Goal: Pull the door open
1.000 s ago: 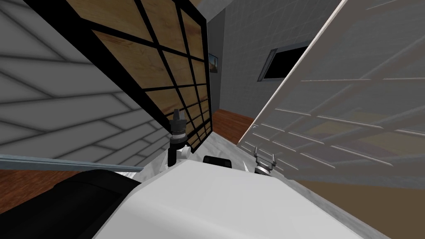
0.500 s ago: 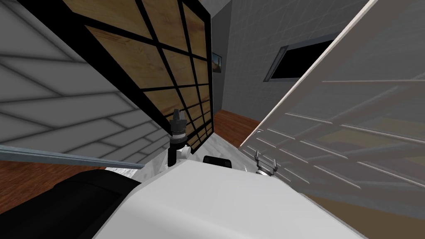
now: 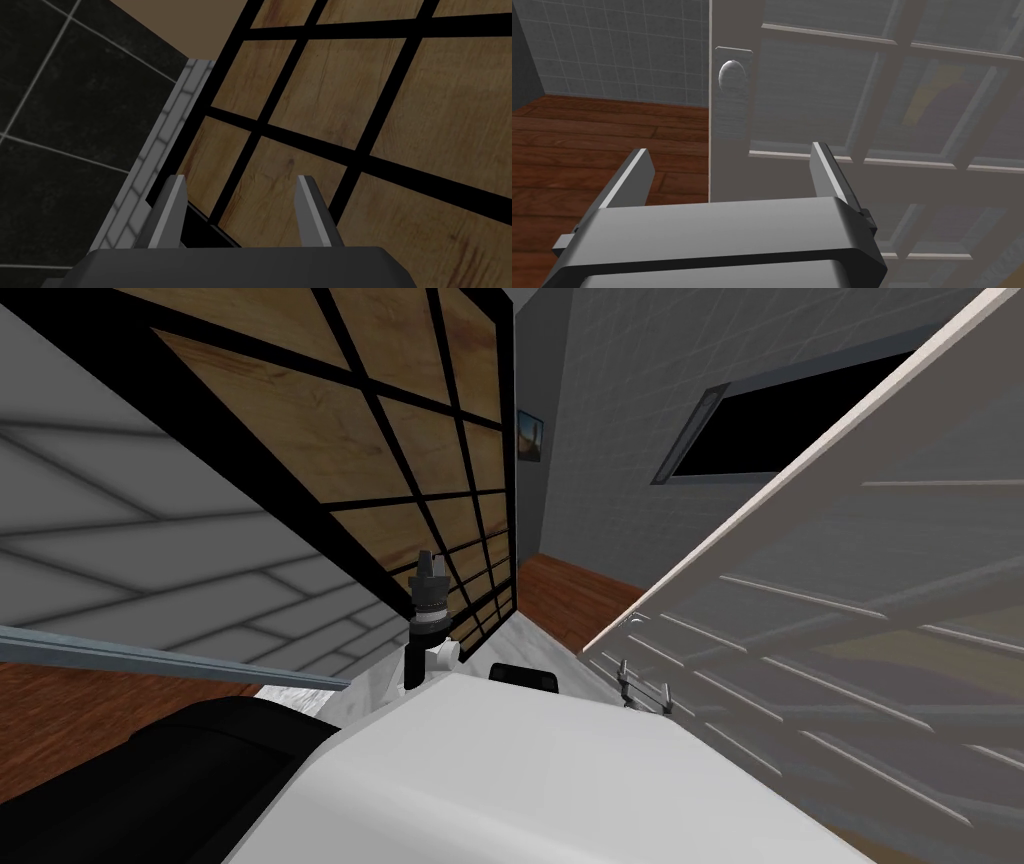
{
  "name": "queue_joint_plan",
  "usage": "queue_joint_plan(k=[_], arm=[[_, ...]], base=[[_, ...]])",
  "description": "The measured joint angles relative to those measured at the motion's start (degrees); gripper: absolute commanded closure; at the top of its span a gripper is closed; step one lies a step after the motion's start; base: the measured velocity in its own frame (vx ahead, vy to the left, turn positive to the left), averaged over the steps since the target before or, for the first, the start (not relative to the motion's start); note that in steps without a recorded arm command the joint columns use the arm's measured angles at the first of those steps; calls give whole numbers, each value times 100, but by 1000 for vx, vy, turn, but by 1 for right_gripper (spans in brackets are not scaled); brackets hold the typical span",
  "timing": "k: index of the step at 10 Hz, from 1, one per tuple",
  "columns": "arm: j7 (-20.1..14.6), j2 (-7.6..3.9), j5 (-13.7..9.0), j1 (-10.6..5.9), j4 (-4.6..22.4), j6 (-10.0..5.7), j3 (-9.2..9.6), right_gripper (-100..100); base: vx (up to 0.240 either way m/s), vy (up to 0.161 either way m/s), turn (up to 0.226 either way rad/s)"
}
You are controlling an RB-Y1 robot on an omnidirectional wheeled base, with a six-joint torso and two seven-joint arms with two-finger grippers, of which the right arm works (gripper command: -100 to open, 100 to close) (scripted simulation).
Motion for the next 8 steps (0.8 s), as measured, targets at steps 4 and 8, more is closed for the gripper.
queue_joint_plan(k=[4, 8], arm=[[-508, -32, -254, -7, 458, -209, 19, -100], [-833, -142, -387, -101, 786, -282, 7, -100]], base=[[161, -83, 124], [150, -46, 2]])
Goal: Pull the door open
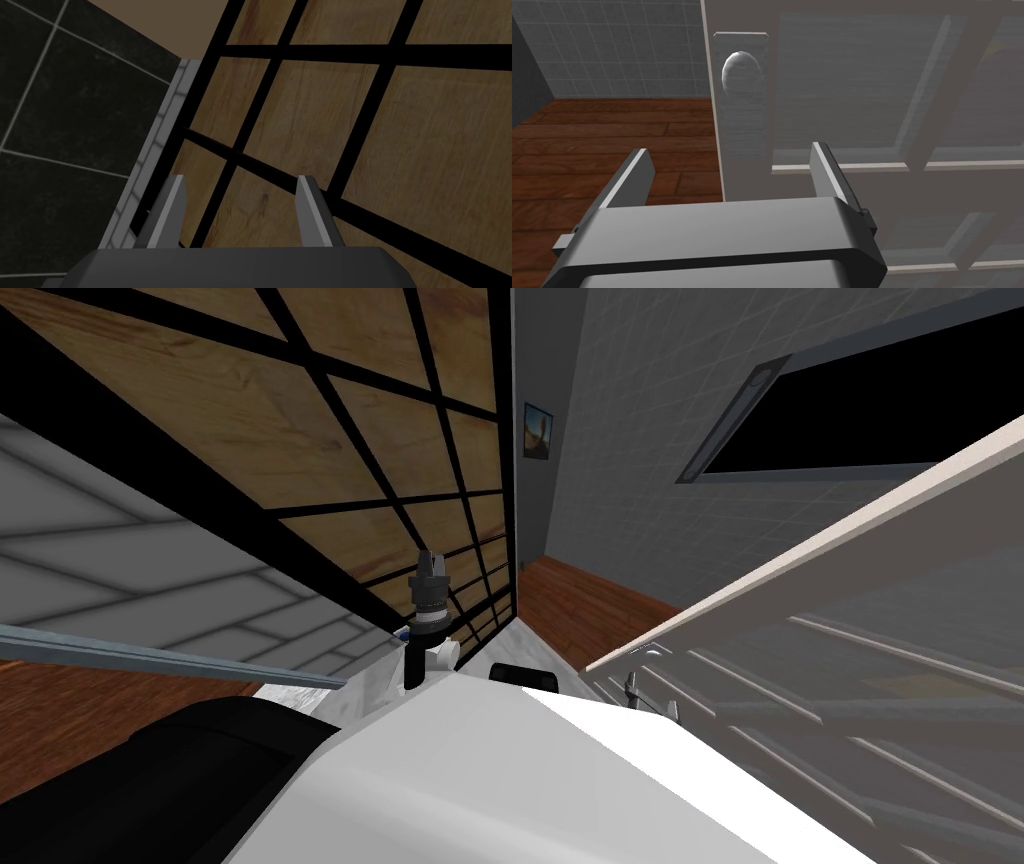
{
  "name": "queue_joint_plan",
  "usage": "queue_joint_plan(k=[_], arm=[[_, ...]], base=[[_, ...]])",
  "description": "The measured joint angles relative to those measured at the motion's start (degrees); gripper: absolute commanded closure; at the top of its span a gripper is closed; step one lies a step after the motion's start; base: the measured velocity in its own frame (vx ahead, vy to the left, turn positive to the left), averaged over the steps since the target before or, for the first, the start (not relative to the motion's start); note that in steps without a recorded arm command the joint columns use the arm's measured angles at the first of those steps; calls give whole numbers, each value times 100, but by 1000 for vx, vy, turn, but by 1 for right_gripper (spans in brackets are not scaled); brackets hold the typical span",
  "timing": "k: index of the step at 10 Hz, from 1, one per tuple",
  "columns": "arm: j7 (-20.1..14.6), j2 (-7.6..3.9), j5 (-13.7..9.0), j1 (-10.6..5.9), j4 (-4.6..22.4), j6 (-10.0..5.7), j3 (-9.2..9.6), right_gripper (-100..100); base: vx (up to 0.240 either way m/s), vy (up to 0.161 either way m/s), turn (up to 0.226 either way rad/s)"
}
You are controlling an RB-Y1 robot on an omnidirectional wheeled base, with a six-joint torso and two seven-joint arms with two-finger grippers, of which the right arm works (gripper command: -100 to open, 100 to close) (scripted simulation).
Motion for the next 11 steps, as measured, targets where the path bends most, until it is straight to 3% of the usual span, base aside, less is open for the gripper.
queue_joint_plan(k=[4, 8, 9, 11], arm=[[-452, -426, -27, -324, 489, 77, -73, -100], [-797, -738, -36, -579, 910, 112, -117, -100], [-823, -748, -35, -589, 927, 108, -119, 100], [-800, -747, -39, -581, 914, 112, -126, 100]], base=[[159, -43, -54], [109, -38, -21], [-12, 4, 6], [-23, 5, 0]])
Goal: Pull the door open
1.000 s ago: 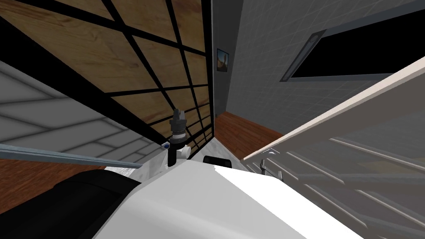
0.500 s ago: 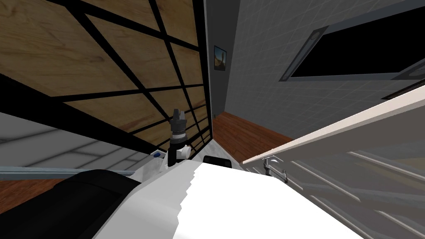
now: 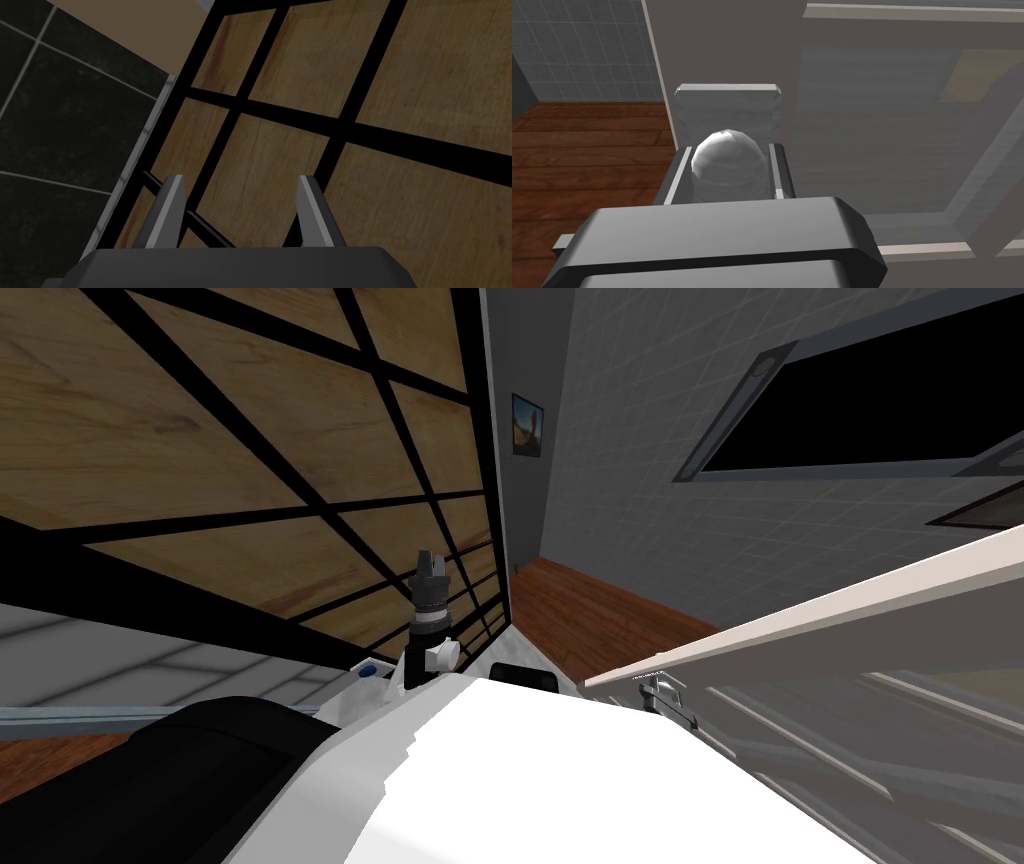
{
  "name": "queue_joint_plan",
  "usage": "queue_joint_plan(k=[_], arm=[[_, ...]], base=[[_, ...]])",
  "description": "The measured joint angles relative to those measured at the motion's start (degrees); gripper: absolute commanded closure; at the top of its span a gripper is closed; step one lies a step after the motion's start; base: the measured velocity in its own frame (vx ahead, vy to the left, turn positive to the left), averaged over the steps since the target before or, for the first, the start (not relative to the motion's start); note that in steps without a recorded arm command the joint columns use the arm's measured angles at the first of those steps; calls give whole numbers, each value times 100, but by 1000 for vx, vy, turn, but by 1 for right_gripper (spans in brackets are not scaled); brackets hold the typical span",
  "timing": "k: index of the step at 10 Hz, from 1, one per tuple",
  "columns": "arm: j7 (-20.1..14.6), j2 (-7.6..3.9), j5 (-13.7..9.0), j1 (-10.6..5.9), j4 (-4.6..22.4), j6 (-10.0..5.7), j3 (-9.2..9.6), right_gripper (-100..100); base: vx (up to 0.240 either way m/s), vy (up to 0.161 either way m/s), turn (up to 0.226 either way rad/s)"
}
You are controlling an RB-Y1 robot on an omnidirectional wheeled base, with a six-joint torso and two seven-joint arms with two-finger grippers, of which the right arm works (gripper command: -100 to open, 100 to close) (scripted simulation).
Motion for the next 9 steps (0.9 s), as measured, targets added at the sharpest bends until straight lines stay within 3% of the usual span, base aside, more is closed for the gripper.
queue_joint_plan(k=[4, 9], arm=[[5, 9, 5, 4, 4, 14, 13, 100], [-187, -123, 200, 87, -71, -63, 260, 100]], base=[[-26, 8, 9], [-193, 38, 48]])
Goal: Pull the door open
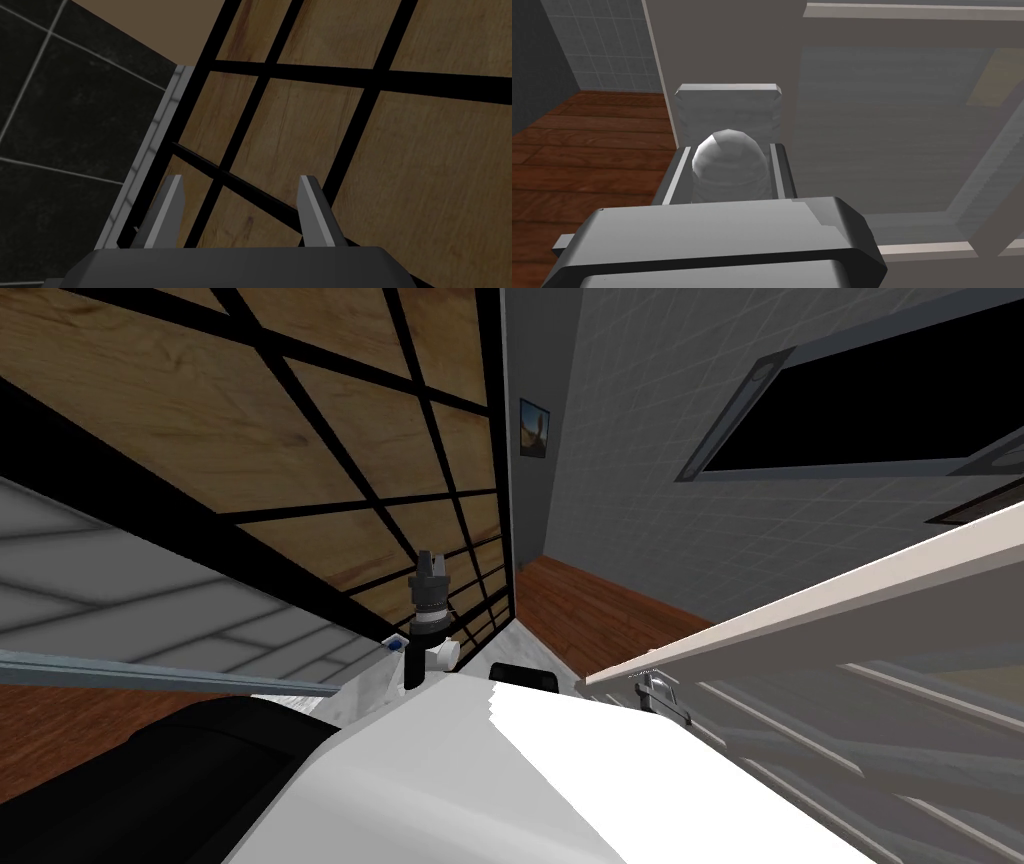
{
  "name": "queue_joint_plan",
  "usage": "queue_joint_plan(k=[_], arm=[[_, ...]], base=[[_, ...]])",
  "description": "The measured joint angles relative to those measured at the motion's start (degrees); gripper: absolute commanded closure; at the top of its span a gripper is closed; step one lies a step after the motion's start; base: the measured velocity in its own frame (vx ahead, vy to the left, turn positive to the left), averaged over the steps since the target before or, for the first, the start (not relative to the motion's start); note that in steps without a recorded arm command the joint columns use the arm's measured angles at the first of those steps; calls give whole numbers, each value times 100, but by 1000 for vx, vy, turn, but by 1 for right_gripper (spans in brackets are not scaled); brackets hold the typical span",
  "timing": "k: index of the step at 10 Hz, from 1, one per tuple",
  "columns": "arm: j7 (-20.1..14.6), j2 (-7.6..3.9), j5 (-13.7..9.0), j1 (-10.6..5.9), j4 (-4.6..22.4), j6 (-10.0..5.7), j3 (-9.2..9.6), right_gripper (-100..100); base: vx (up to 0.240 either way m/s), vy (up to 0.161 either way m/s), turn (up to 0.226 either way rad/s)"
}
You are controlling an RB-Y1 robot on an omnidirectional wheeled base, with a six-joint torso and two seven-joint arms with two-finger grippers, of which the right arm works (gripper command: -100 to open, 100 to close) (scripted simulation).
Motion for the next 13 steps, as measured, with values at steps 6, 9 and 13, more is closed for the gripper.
queue_joint_plan(k=[6, 9, 13], arm=[[-239, -127, 266, 180, -165, -50, 383, 100], [-344, -221, 440, 217, -202, -196, 609, 100], [-471, -347, 674, 346, -293, -348, 926, 100]], base=[[-202, 8, 57], [-232, -2, 61], [-228, 1, 46]])
